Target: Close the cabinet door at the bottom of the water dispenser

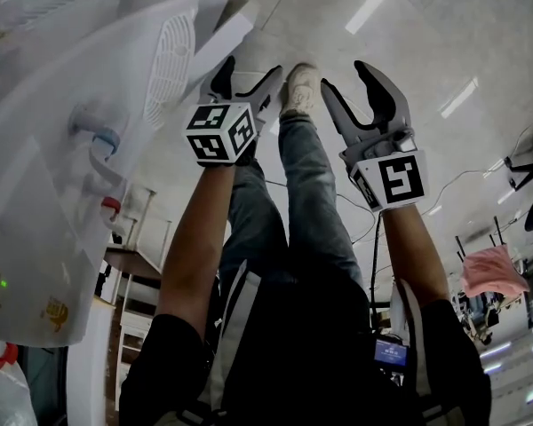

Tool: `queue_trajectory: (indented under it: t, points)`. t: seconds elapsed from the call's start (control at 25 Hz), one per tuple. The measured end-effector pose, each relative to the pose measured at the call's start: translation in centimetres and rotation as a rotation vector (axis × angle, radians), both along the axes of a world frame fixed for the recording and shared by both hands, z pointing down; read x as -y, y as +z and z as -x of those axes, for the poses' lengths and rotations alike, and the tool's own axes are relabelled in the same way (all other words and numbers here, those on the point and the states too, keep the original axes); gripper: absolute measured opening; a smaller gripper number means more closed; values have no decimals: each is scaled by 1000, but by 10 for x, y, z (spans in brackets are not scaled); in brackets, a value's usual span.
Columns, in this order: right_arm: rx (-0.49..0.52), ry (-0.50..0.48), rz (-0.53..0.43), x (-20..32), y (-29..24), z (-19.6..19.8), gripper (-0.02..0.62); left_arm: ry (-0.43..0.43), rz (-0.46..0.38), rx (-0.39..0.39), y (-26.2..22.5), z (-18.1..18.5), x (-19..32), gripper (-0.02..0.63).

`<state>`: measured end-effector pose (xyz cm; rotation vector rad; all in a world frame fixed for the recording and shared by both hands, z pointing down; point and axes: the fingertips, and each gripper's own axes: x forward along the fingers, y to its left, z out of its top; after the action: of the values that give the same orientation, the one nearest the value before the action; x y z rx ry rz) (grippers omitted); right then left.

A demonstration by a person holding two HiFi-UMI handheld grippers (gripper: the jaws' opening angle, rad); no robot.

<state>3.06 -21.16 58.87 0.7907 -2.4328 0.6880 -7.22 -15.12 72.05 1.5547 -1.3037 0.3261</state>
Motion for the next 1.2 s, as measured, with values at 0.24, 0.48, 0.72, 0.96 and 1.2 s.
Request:
queue_trajectory:
  t: [0.24, 0.48, 0.72, 0.96, 1.2]
  points:
    - [15, -5, 0, 12, -3, 10, 221, -16, -9, 16, 0, 9, 13, 416]
    - [8, -18, 7, 12, 0, 11, 219, -29, -18, 33, 3, 15, 24, 416]
    - [1, -21, 10, 14, 0, 7, 218, -56, -24, 57, 7, 19, 37, 416]
    - [-3, -6, 2, 23, -1, 4, 218, -85, -24, 103, 8, 26, 49, 417]
    - [3, -20, 9, 26, -2, 7, 218, -142, -33, 158, 6, 36, 68, 423]
